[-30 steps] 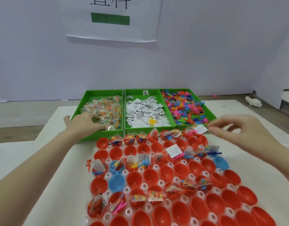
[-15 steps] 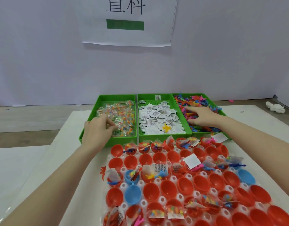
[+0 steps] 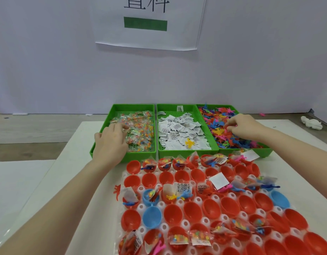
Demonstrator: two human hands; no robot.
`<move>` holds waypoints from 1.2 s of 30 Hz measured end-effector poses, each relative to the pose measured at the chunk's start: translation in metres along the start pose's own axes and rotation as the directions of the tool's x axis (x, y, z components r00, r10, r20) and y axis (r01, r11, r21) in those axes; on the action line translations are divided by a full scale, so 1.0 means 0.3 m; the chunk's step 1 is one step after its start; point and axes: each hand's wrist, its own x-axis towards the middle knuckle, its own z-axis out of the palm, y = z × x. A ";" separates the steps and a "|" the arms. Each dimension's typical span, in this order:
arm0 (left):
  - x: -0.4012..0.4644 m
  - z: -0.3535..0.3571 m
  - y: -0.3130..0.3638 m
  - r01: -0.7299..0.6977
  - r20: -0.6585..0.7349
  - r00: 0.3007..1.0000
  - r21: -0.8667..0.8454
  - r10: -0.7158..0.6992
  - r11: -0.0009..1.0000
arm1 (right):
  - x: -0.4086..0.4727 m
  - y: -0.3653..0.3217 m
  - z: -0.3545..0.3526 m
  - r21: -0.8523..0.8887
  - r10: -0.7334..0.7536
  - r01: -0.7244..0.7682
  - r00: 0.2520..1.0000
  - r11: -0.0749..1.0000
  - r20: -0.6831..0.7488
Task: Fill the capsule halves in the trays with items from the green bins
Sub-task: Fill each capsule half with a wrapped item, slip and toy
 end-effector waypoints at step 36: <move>0.000 -0.006 0.006 0.050 0.049 0.998 -0.232 -0.039 0.971 | 0.043 -0.376 0.142 0.110 -0.102 0.103 0.995 0.989 -0.018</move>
